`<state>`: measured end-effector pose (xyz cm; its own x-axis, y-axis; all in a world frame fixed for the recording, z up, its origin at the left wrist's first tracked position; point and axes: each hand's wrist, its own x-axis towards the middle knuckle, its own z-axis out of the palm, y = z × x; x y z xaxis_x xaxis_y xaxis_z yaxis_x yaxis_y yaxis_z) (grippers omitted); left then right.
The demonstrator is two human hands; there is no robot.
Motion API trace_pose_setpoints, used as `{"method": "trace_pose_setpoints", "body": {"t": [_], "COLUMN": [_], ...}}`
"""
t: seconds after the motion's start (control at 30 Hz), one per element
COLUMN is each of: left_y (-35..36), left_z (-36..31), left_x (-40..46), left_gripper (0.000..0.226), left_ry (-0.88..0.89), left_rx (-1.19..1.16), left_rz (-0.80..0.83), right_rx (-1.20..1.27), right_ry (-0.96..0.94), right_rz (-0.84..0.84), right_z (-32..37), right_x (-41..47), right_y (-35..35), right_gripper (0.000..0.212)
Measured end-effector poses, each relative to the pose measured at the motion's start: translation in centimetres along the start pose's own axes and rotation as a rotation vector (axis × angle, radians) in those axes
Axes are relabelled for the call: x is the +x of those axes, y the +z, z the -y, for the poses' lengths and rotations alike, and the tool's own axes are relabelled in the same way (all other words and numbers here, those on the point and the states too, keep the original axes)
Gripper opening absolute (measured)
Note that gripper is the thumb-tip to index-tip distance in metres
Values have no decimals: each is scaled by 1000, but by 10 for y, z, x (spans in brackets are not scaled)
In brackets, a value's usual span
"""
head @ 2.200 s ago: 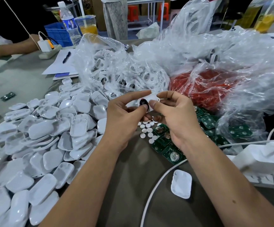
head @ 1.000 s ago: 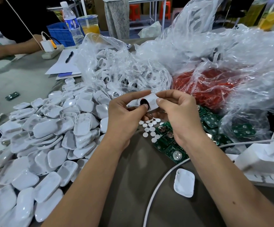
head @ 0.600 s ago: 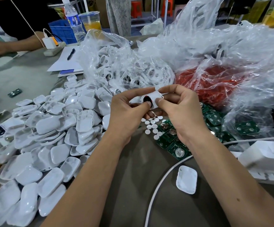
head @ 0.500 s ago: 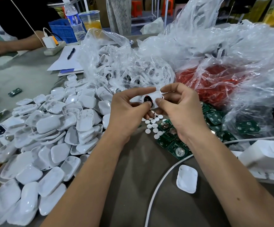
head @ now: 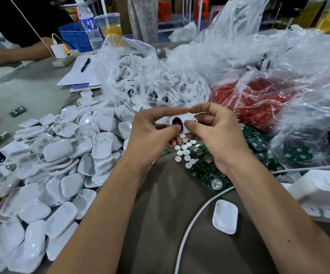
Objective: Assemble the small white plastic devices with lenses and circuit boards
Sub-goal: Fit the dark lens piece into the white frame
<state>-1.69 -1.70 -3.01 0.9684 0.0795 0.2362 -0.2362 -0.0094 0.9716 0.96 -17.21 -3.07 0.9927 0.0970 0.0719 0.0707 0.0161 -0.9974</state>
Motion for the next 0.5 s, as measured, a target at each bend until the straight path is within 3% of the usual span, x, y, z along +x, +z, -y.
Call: {"method": "trace_pose_setpoints", "body": {"t": [0.5], "left_y": [0], "left_z": [0], "left_x": [0], "left_gripper": [36], "left_ry": [-2], "left_rx": [-19], "left_rz": [-1], "right_rx": [205], "right_ry": [94], "right_rz": [34], "right_z": [3], "right_x": [2], "right_y": [-2], "right_gripper": [23]}}
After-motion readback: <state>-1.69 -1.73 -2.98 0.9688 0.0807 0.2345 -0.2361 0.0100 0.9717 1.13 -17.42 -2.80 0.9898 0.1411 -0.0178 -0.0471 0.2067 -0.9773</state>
